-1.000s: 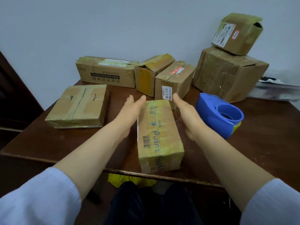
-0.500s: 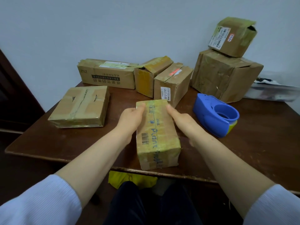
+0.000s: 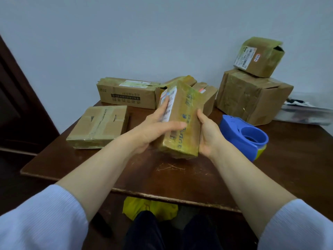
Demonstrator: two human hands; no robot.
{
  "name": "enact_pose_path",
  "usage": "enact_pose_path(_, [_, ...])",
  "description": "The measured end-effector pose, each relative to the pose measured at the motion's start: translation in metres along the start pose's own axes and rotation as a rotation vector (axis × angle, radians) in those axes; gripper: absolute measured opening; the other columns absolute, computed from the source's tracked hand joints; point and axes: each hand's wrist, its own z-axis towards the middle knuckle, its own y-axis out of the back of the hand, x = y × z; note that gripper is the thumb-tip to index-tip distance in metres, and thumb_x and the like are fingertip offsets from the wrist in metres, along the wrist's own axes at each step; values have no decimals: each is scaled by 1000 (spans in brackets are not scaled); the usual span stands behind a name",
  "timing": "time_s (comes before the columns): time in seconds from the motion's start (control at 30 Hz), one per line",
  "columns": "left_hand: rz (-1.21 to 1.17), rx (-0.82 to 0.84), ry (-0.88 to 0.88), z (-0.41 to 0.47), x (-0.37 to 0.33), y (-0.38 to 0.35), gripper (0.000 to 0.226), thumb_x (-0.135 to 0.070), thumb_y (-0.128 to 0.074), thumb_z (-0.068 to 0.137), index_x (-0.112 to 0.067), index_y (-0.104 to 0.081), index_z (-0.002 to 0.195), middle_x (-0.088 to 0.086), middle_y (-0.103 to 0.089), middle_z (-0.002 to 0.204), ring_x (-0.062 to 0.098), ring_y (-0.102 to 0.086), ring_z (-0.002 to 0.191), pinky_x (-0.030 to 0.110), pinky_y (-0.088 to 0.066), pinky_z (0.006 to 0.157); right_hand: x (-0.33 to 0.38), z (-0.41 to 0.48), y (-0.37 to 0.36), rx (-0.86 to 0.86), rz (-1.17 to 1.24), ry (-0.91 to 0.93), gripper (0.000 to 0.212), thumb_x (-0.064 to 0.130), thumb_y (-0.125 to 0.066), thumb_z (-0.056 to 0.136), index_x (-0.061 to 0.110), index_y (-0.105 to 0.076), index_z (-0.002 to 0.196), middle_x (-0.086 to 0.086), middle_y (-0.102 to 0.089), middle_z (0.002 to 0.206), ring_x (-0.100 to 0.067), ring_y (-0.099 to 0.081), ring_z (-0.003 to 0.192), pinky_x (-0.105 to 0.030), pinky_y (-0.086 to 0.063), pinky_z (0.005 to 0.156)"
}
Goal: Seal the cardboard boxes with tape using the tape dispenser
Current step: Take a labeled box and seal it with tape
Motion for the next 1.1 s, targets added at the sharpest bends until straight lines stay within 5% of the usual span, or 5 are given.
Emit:
enact_pose_path(0.2, [-145,-248,44,0,0,20,62,-34,-66,85,-50,-40,139,-11,-68,118,14,-68,100,29,-53,70,-1,-4,-13,166,-227,67,21,32,-54,93,30,-63,112,0,-69,113,-24,-65,105,-49,-51,88])
enact_pose_path(0.37, [-198,-353,156,-7,0,28,36,-47,-54,91,-33,-61,123,-4,-73,103,18,-67,95,40,-49,89,-10,-2,-27,243,-402,97,27,31,-59,89,52,-61,105,4,-67,114,-28,-59,112,-61,-47,88])
enact_pose_path(0.57, [-116,-444,38,-16,-11,62,19,-12,-53,94,-19,-62,109,-6,-64,84,-8,-61,52,8,-43,42,-22,26,-71,191,-429,238,34,32,-57,90,51,-55,118,11,-69,111,-17,-64,104,-48,-52,86])
enact_pose_path(0.77, [-42,-629,-12,-27,-4,108,21,-7,-61,86,-27,-66,90,-4,-70,94,17,-65,94,30,-50,83,-42,52,-130,194,-512,289,35,27,-56,90,40,-54,123,10,-66,116,-14,-62,104,-33,-50,85])
enact_pose_path(1.1, [442,-834,42,-37,10,144,16,-28,-45,100,-34,-56,109,8,-47,131,27,-39,133,26,-33,93,-75,70,-172,205,-728,278,45,40,-40,98,23,-43,139,1,-43,145,-19,-41,132,-43,-35,110])
